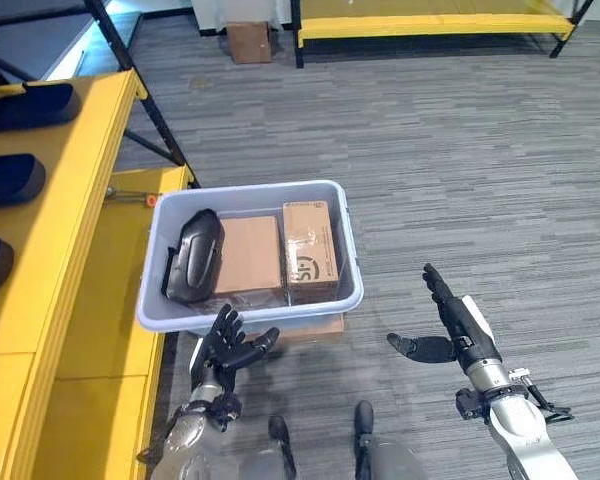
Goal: Move parts from the plastic box to the shelf.
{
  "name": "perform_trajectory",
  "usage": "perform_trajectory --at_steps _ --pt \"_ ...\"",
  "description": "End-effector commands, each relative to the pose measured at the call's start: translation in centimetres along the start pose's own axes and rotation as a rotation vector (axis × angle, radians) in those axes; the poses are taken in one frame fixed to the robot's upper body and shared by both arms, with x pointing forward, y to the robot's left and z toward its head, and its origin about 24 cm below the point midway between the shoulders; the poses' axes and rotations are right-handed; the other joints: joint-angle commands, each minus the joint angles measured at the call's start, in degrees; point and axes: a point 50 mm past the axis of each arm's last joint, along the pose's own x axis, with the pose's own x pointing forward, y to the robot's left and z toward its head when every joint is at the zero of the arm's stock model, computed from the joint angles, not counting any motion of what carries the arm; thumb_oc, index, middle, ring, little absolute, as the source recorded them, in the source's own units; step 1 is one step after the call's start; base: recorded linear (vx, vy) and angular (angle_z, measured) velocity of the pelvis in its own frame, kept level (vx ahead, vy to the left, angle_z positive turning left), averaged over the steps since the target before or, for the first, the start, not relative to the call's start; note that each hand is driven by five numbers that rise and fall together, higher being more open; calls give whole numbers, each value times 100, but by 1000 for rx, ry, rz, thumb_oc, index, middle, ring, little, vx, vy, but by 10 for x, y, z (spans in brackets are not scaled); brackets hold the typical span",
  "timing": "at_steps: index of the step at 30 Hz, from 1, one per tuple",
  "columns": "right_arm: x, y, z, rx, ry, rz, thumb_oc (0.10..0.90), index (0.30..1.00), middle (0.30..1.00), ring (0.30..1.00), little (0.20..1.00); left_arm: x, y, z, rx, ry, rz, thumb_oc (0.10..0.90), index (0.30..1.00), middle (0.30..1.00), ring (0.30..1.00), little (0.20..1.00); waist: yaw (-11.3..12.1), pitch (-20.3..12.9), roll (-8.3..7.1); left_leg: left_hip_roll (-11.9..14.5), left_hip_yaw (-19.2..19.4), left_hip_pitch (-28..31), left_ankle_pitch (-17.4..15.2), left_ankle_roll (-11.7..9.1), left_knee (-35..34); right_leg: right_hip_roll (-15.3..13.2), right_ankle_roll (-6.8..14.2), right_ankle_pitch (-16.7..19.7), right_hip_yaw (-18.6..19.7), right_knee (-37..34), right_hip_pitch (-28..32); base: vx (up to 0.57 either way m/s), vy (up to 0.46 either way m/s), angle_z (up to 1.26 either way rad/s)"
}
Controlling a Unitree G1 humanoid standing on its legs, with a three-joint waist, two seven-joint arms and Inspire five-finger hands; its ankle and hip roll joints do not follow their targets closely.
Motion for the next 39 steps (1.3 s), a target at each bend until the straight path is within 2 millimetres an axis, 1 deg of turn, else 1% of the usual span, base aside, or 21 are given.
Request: perform_trajectory --at_steps 1,3,6,9,10,13,17,22,23,24,25,26,28,30,31,32,33,34,35,36,39 --pt "8 -19 41 7 -234 -74 900 1000 1000 1000 1000 3 -4 42 -19 -215 -16 900 1000 1000 1000 1000 -46 -74 139 1131 552 644 609 -114 -1493 -393 635 -832 216 698 36 128 211 10" --pt "6 -21 38 -6 -219 -92 900 1000 1000 1000 1000 4 -5 39 -8 -200 -25 900 1000 1000 1000 1000 -78 -49 300 1392 781 717 888 -208 -1964 -583 769 -921 299 979 -32 163 327 -1" --pt "4 -18 35 -18 -202 -87 900 1000 1000 1000 1000 4 -10 38 6 -190 -69 900 1000 1000 1000 1000 -179 -138 459 1209 993 887 643 -249 -1999 -764 935 -721 393 814 84 155 322 -18" --pt "5 -17 35 -15 -201 -87 900 1000 1000 1000 1000 5 -12 43 36 -204 -102 900 1000 1000 1000 1000 -160 -123 360 883 980 836 253 -178 -1631 -1052 1075 -346 517 341 318 95 218 -24" --pt "5 -17 35 -15 -201 -87 900 1000 1000 1000 1000 5 -11 43 36 -204 -102 900 1000 1000 1000 1000 -155 -123 351 874 987 835 242 -172 -1618 -1061 1082 -337 523 326 324 58 211 -8" --pt "6 -14 33 -26 -191 -83 900 1000 1000 1000 1000 7 -13 51 61 -233 -112 900 1000 1000 1000 1000 -94 -136 167 600 1120 642 -118 -82 -1165 -1416 1236 53 492 -1 422 37 207 0" --pt "8 -13 36 -25 -203 -81 900 1000 1000 1000 1000 8 -13 53 66 -237 -113 900 1000 1000 1000 1000 -59 -148 42 500 1116 449 -300 6 -896 -1554 1285 183 464 -82 373 0 99 6" --pt "16 -20 55 -110 -284 -81 900 1000 1000 1000 1000 7 -11 53 63 -231 -116 900 1000 1000 1000 1000 62 -139 -173 495 1034 216 -356 44 -728 -1554 1325 254 297 -159 409 5 12 10" --pt "29 -30 94 -248 -447 -89 900 1000 1000 1000 1000 5 -10 53 72 -221 -126 900 1000 1000 1000 1000 183 -131 -309 535 923 100 -285 20 -766 -1490 1329 255 159 -216 452 14 -94 11" --pt "33 -33 107 -297 -498 -96 900 1000 1000 1000 1000 5 -10 53 76 -216 -134 900 1000 1000 1000 1000 235 -111 -338 546 894 82 -292 7 -762 -1470 1329 229 117 -216 473 6 -84 15" --pt "34 -33 107 -297 -499 -96 900 1000 1000 1000 1000 5 -10 53 75 -217 -133 900 1000 1000 1000 1000 227 -120 -340 539 892 65 -270 12 -775 -1474 1327 246 116 -224 456 -24 -53 30" --pt "45 -33 132 -362 -590 -77 900 1000 1000 1000 1000 5 -10 53 82 -211 -146 900 1000 1000 1000 1000 325 -81 -385 548 828 -4 -223 -8 -799 -1448 1324 229 40 -231 450 -20 -52 32" --pt "57 -31 158 -484 -674 -33 900 1000 1000 1000 1000 4 -12 51 87 -189 -178 900 1000 1000 1000 1000 495 -25 -436 553 748 -42 -185 -25 -833 -1419 1310 180 -57 -232 499 -13 -66 14" --pt "67 -30 179 -564 -718 15 900 1000 1000 1000 1000 3 -11 49 97 -175 -196 900 1000 1000 1000 1000 641 20 -470 536 677 -83 -133 -34 -877 -1410 1301 176 -150 -239 540 -8 -46 16" --pt "67 -30 179 -565 -721 16 900 1000 1000 1000 1000 3 -11 50 96 -177 -195 900 1000 1000 1000 1000 624 15 -469 530 674 -97 -111 -29 -891 -1413 1300 192 -154 -247 528 -18 -53 30" --pt "77 -28 197 -623 -755 38 900 1000 1000 1000 1000 2 -13 49 106 -165 -219 900 1000 1000 1000 1000 773 86 -487 517 598 -146 -82 -50 -916 -1414 1292 149 -252 -222 561 -24 -26 29" --pt "78 -28 198 -623 -758 39 900 1000 1000 1000 1000 2 -13 50 104 -167 -218 900 1000 1000 1000 1000 749 73 -486 508 592 -170 -57 -45 -932 -1419 1292 166 -259 -230 542 -35 -65 27" --pt "90 -30 216 -737 -766 61 900 1000 1000 1000 1000 2 -13 53 131 -166 -241 900 1000 1000 1000 1000 929 167 -502 486 487 -216 -13 -65 -990 -1414 1281 111 -365 -179 568 -26 -34 27" --pt "90 -29 217 -738 -768 62 900 1000 1000 1000 1000 2 -13 53 129 -168 -240 900 1000 1000 1000 1000 912 159 -500 478 483 -232 9 -60 -1004 -1418 1281 126 -370 -188 555 -29 -75 28" --pt "99 -29 233 -820 -774 80 900 1000 1000 1000 1000 3 -15 56 143 -171 -266 900 1000 1000 1000 1000 1057 247 -495 446 369 -306 73 -85 -1049 -1435 1258 50 -491 -117 581 -17 -49 37" --pt "105 -29 250 -955 -786 89 900 1000 1000 1000 1000 4 -19 59 150 -176 -290 900 1000 1000 1000 1000 1143 307 -446 405 216 -440 178 -111 -1116 -1449 1233 -26 -629 -62 574 -17 -35 49"
